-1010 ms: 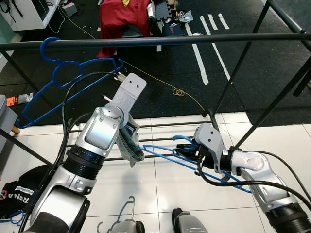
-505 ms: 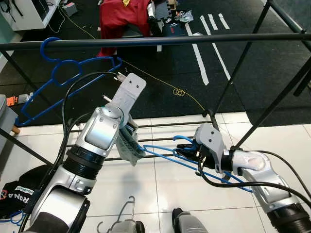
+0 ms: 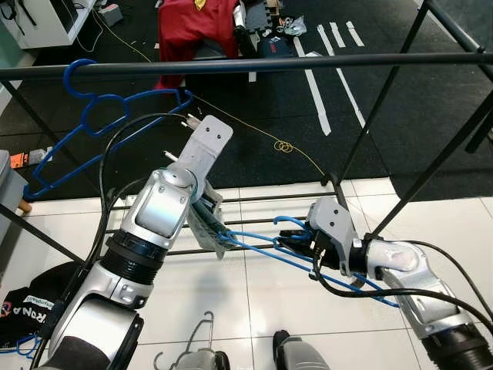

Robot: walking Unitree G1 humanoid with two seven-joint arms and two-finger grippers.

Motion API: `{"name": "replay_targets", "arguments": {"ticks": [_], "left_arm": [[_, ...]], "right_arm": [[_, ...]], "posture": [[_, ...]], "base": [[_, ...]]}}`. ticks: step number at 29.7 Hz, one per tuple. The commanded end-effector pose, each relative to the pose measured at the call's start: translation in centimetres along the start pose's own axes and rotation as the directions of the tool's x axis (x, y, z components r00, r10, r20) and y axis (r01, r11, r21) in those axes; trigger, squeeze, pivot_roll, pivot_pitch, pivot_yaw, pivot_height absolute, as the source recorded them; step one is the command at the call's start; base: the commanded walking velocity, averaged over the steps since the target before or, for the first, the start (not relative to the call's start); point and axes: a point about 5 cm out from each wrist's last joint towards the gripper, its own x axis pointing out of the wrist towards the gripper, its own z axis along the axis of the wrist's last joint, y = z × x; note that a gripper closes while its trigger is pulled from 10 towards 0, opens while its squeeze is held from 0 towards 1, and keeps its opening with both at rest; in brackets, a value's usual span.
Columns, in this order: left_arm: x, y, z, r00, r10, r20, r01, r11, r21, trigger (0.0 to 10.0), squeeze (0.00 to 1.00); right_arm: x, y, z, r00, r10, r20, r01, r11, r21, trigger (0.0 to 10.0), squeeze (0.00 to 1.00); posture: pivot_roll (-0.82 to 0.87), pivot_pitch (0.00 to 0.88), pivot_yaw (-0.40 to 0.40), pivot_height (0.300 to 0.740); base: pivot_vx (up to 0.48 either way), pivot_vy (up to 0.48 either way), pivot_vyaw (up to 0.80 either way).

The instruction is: Hang hanger

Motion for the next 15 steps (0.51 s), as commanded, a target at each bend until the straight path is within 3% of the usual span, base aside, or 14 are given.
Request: {"name": "replay_targets", "arguments": {"ticks": [1,15], "left_arm": [[-0.2,-0.2,0.4,1.000,0.003,0.000,-0.003,1.000,0.008,10.0,0.00],[-1.1,-1.4,0.7,1.000,0.001,-0.014,-0.002,1.000,-0.031,10.0,0.00]], "right_arm": [[0.6,0.2,-0.2,1.000,0.009,0.008,-0.009,1.000,0.008,10.0,0.00],[4.1,0.0,0.7,0.998,0.005,0.069,-0.008,0.999,0.047,10.0,0.00]], "posture": [[-0.06,0.107,0.111,0.740],[-0.04,0.111,0.101,0.740]], "base": [[0.000,0.000,0.00],[0.000,0.000,0.00]]}}
